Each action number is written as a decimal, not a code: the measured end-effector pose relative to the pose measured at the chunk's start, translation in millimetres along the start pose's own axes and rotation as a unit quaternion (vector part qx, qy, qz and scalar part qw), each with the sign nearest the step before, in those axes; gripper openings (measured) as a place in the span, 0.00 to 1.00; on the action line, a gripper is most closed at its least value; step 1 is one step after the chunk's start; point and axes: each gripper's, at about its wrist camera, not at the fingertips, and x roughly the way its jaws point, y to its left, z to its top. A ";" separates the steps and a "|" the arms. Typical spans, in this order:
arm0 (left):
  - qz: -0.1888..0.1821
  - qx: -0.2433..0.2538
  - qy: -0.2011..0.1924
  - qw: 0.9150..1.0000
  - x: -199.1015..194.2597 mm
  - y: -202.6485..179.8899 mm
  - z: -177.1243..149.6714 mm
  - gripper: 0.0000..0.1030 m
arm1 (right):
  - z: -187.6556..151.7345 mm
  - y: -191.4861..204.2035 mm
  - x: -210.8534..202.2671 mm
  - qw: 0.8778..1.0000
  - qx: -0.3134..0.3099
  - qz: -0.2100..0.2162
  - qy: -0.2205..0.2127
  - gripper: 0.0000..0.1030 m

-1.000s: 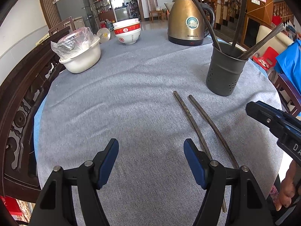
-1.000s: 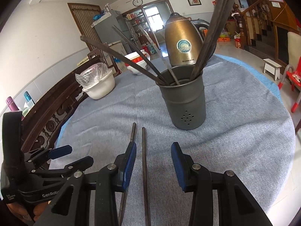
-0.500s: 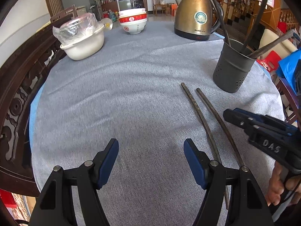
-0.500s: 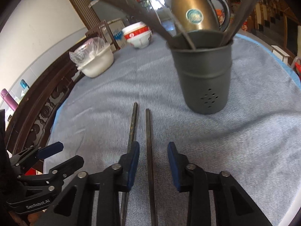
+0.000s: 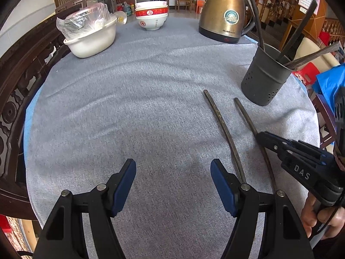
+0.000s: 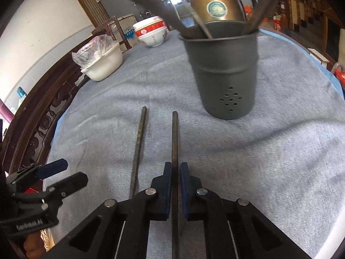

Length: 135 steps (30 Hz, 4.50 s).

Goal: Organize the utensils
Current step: 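Close the left gripper on the chopstick while the right gripper holds it, then hold the chopstick in both grippers and raise it toward the grey cup, then lift the held dark chopsticks upright above the grey cup with both grippers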

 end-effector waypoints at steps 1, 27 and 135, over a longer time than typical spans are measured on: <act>-0.005 -0.001 0.003 1.000 1.7 -0.1 2.7 0.70 | -0.5 -1.9 -1.5 1.000 0.001 -0.003 -0.001 0.08; -0.092 -0.001 0.072 0.993 69.2 -40.7 56.9 0.35 | -21.2 -34.6 -22.0 0.999 0.043 -0.010 0.000 0.07; -0.141 -0.008 0.110 0.984 68.6 -10.9 59.7 0.07 | -15.3 -54.0 -25.6 0.993 0.110 0.047 0.016 0.14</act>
